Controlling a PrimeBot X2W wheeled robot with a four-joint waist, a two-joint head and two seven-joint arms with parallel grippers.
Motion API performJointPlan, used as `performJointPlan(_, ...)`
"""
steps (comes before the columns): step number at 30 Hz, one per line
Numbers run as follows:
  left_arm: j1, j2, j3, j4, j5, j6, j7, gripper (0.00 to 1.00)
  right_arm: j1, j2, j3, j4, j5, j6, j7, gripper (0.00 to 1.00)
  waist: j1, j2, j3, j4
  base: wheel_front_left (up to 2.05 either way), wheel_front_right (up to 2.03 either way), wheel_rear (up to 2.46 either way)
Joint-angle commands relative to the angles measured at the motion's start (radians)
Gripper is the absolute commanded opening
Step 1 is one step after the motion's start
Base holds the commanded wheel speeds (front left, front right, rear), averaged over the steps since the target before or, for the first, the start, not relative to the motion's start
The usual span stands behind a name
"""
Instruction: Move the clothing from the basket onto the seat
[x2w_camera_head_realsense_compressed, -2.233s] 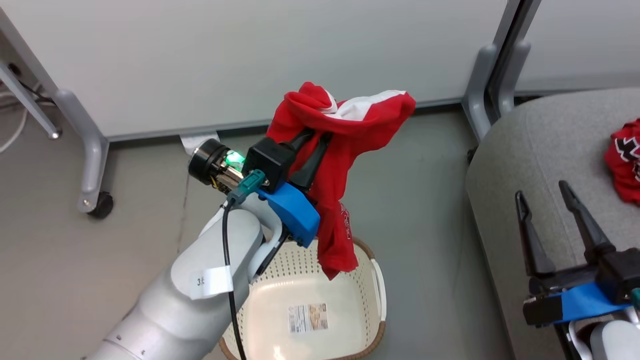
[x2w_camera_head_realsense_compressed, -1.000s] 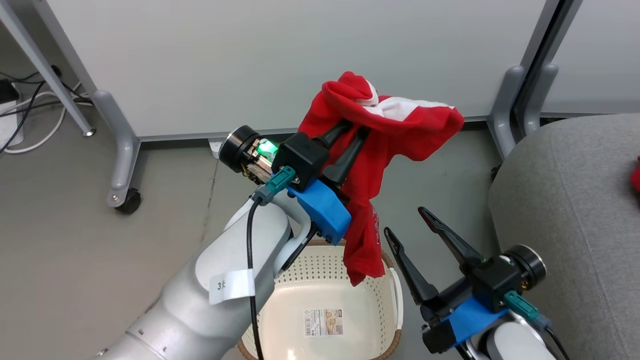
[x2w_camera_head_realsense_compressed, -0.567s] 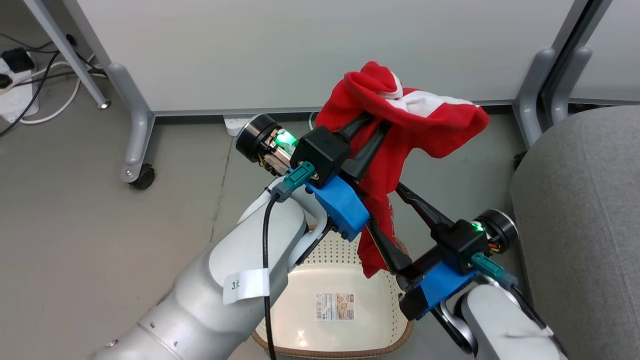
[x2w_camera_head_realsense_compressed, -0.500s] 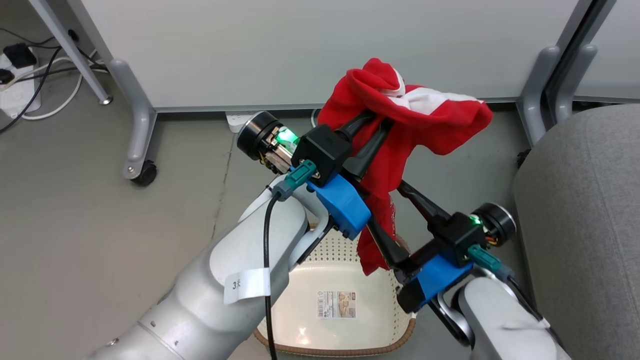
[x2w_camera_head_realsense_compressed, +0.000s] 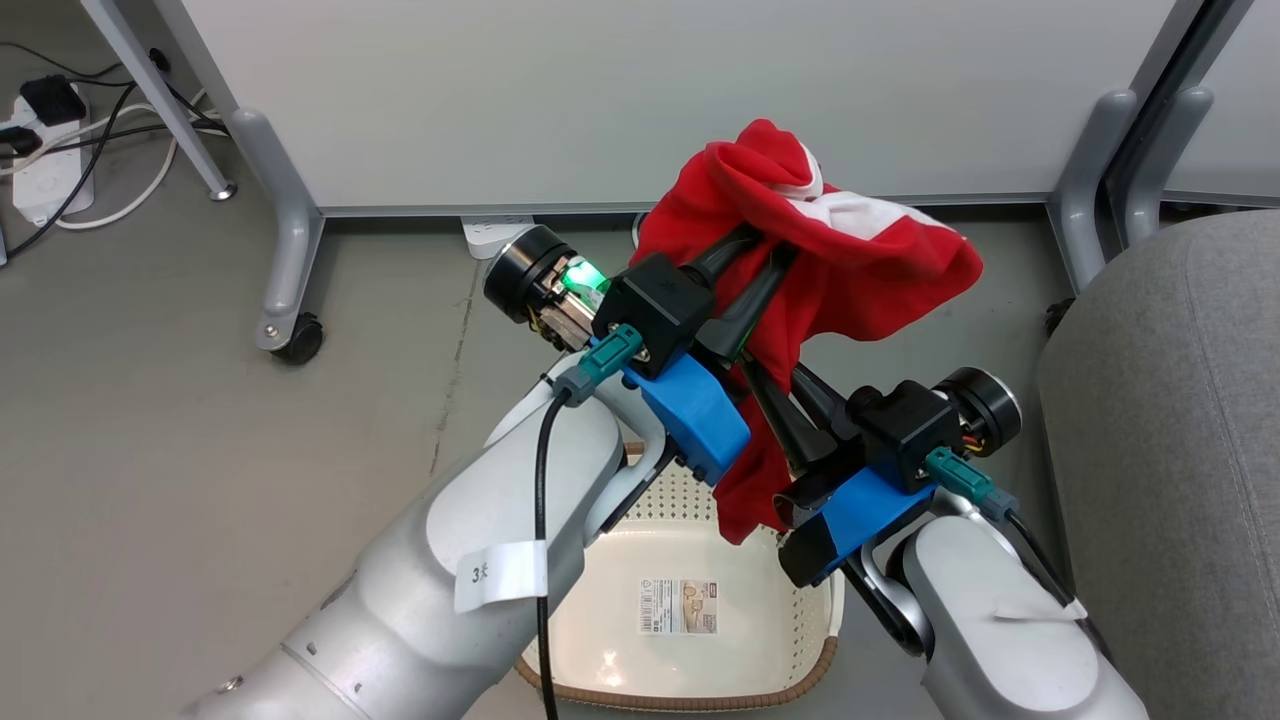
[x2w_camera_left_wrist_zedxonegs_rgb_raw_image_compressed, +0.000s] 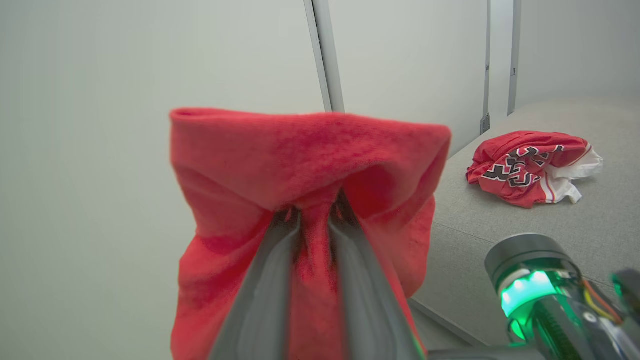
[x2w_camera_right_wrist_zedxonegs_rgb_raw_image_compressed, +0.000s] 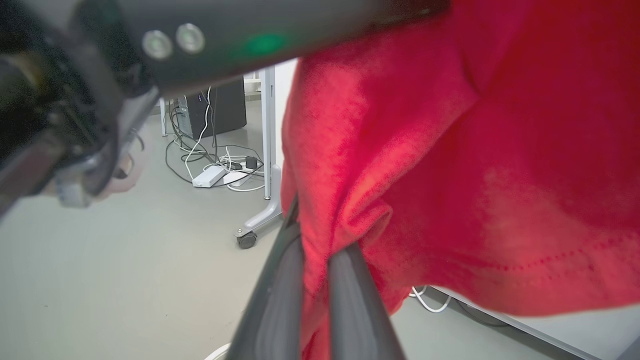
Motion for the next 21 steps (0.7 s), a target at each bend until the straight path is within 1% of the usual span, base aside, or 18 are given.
performJointPlan(1, -0.010, -0.002, 0.000, -0.005, -0.001, 0.004, -0.003, 0.00, -0.013, 0.002, -0.001, 0.003, 0.002, 0.000, -0.003, 0.00, -0.0001, 0.0000, -0.002, -0.002, 0.00, 0.00, 0.00)
performJointPlan(17, -0.010, -0.002, -0.004, -0.001, 0.000, 0.009, -0.003, 0.00, -0.014, -0.002, 0.000, 0.005, 0.007, 0.000, -0.003, 0.00, -0.0001, 0.0000, -0.011, -0.006, 0.00, 0.00, 0.00)
performJointPlan(18, -0.010, -0.002, -0.004, -0.001, 0.000, 0.010, -0.003, 0.47, -0.014, -0.002, 0.001, 0.004, 0.007, 0.000, -0.003, 0.00, -0.0001, 0.0000, -0.012, -0.007, 0.00, 0.00, 0.00)
performJointPlan(19, -0.012, -0.002, -0.004, 0.000, 0.002, 0.011, -0.003, 1.00, -0.014, -0.003, 0.001, 0.004, 0.008, 0.000, -0.003, 0.00, -0.0001, 0.0000, -0.012, -0.007, 0.00, 0.00, 0.00)
performJointPlan(21, -0.012, -0.002, -0.003, -0.002, 0.006, 0.013, -0.003, 1.00, -0.015, -0.004, 0.001, 0.003, 0.008, 0.000, -0.003, 0.00, -0.0001, 0.0000, -0.012, -0.008, 0.00, 0.00, 0.00)
